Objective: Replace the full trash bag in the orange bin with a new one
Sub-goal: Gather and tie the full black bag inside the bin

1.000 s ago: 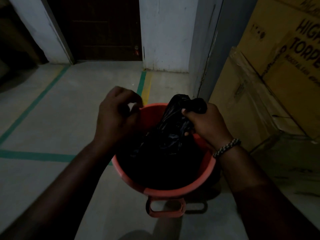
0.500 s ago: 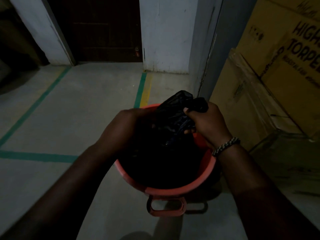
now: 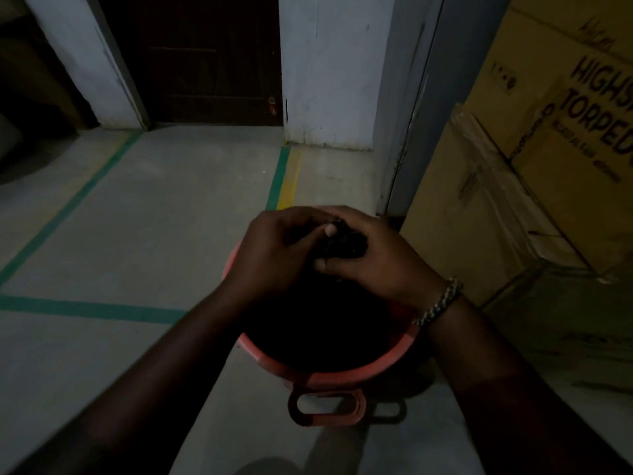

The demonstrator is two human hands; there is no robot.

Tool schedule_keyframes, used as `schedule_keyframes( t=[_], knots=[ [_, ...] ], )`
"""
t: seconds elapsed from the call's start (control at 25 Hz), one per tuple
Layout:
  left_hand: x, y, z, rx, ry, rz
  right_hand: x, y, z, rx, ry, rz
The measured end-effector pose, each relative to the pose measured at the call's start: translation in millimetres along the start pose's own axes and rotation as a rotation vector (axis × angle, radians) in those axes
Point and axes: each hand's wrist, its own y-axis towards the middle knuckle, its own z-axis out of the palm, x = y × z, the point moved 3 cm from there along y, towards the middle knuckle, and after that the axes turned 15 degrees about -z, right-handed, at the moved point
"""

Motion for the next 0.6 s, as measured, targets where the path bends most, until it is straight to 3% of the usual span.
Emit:
schedule_keyframes(
  t=[0.16, 0.32, 0.6],
  knots=[
    [11.8, 6.2, -0.1, 0.122, -0.115, -0.063, -7.0, 0.4, -16.5, -0.260, -0.224, 0.100],
    [27.4, -0.8, 15.3, 0.339, 0.165, -0.036, 6.6, 3.0, -14.6, -0.220, -0.338, -0.036],
    [21.2, -0.3, 15.8, 0.008, 0.073, -0.160, 19.8, 10.2, -12.9, -0.248, -0.121, -0.136]
  ],
)
